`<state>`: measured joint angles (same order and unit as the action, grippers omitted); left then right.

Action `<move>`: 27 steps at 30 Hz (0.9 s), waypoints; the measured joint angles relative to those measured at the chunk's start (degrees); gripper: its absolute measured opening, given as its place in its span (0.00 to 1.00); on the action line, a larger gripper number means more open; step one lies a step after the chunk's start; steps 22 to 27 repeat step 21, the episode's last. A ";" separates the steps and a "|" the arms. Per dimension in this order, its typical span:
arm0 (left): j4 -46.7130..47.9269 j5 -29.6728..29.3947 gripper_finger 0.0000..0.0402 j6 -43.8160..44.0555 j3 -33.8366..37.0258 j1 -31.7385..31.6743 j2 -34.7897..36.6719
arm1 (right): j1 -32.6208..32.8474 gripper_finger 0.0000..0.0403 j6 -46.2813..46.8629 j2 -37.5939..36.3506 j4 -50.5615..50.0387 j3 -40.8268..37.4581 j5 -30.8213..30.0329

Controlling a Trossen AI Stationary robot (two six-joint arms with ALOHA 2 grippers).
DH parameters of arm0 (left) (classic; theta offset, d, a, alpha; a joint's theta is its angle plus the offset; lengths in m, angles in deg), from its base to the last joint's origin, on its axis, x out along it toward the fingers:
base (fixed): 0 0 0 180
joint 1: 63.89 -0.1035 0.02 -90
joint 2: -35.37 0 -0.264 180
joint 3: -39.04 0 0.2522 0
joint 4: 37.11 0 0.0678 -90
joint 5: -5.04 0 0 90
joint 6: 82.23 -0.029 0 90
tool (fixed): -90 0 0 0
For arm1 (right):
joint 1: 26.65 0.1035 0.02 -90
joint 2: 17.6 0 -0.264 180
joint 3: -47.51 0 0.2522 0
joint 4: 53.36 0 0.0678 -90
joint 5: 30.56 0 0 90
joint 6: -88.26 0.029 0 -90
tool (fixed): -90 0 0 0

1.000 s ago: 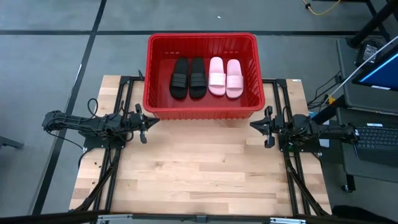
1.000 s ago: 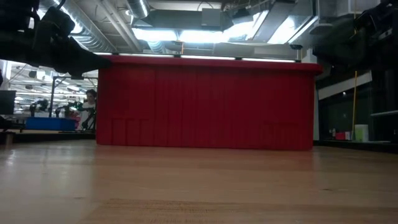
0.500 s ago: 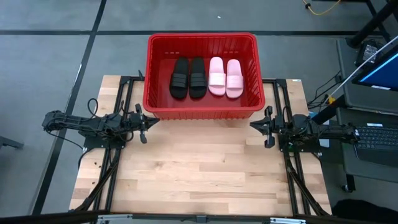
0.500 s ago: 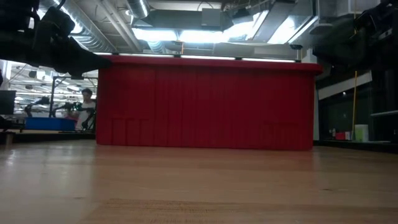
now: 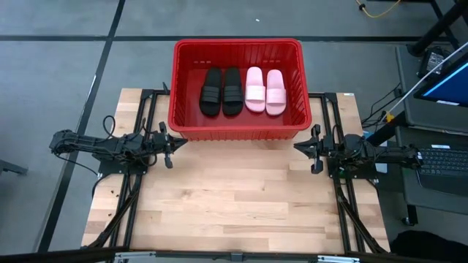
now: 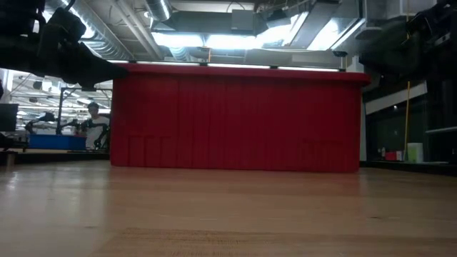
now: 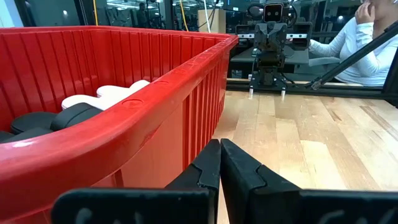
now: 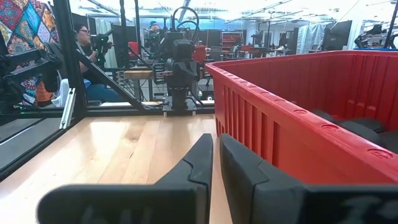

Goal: Pick and place slides into bin
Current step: Return to Home Position

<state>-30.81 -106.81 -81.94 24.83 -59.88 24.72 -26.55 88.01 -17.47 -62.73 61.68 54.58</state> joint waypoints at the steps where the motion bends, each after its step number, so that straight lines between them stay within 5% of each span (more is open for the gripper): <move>1: 0.02 0.00 0.01 0.00 0.00 0.02 0.00 | 0.00 0.08 0.00 -0.02 0.00 0.00 0.00; 27: 0.01 0.00 0.01 0.00 0.00 0.00 0.00 | 0.00 0.08 0.00 0.00 0.00 0.00 0.00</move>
